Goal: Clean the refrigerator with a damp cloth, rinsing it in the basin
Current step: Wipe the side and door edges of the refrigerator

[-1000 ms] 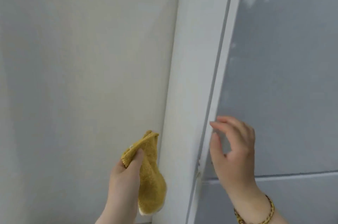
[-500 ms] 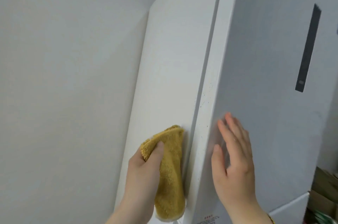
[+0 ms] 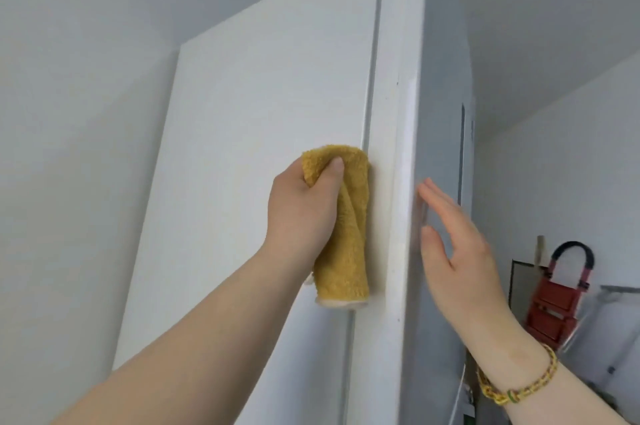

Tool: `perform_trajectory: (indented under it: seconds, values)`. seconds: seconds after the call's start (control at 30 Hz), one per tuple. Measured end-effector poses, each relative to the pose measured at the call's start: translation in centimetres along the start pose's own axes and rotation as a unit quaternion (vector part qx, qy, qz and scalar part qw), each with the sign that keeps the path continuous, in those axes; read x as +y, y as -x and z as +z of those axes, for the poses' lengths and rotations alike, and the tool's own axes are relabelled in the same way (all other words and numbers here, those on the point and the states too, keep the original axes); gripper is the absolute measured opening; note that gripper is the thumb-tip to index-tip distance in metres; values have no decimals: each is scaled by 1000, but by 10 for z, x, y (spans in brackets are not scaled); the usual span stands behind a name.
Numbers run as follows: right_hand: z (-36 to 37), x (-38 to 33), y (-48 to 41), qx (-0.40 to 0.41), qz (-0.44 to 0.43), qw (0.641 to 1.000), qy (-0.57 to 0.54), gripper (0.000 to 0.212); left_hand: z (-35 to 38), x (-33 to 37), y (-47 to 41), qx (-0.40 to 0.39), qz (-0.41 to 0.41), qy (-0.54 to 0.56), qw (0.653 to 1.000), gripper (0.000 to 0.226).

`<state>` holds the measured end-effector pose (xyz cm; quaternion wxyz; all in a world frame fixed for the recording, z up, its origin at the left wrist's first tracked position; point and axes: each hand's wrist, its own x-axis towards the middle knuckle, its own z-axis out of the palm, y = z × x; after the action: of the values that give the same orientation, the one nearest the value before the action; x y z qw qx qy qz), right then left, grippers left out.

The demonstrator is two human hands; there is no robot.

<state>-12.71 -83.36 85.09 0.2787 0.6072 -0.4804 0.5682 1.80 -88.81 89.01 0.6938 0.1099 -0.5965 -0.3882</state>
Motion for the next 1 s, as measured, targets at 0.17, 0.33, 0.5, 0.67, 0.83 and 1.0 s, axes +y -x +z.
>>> perform_trajectory:
  seconds: [0.17,0.33,0.5,0.67,0.83,1.0]
  values:
    - [-11,-10,-3,-29,68,997,-7,57,32,41,-66,-51,128,-71,988,33]
    - [-7,-21,-2,-40,128,990,-36,56,55,57,-79,-74,158,-78,982,18]
    - [-4,-29,-3,-28,159,983,-86,63,28,-4,-18,-172,147,37,974,42]
    - [6,-29,3,-21,158,984,-84,75,26,-15,-21,-190,163,22,968,39]
    - [3,-26,1,-51,155,984,-75,78,57,50,-106,-158,225,-19,961,38]
    - [3,-18,1,-64,127,989,-34,84,75,82,-154,-157,251,-33,954,38]
